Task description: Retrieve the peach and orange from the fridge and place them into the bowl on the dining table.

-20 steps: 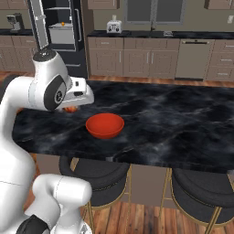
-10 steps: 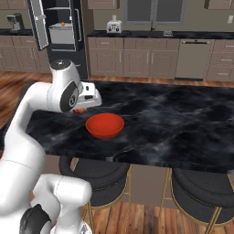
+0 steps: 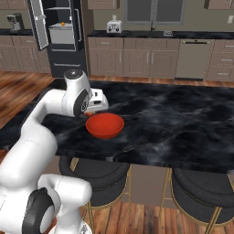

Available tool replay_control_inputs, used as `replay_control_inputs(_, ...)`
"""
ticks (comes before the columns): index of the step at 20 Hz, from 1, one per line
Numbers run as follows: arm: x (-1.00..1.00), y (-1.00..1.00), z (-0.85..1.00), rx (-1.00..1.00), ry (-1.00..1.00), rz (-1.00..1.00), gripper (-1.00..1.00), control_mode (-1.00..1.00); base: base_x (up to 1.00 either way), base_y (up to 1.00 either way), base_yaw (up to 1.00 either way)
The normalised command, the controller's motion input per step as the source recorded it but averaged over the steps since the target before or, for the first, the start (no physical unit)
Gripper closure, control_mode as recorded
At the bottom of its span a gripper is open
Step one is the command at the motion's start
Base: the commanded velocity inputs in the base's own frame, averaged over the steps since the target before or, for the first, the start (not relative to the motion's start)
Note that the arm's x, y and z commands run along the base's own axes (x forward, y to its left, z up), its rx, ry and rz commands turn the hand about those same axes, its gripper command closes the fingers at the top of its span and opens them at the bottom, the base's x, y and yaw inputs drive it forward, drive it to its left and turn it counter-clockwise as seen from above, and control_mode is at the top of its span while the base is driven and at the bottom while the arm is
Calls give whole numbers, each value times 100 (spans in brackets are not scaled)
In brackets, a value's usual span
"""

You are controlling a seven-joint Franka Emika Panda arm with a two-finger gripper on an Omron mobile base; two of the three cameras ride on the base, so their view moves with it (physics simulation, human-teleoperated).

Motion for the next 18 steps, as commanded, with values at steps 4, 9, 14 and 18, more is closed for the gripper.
replay_control_inputs(4, 32, 0, -34, 0, 4, 0, 100, -100, 0, 0, 0)
replay_control_inputs(9, 35, 0, -34, 0, 4, 0, 100, -100, 0, 0, 0)
replay_control_inputs(14, 40, 0, -36, 0, 4, 0, 100, -100, 0, 0, 0)
replay_control_inputs(18, 41, 0, -36, 0, 4, 0, 100, -100, 0, 0, 0)
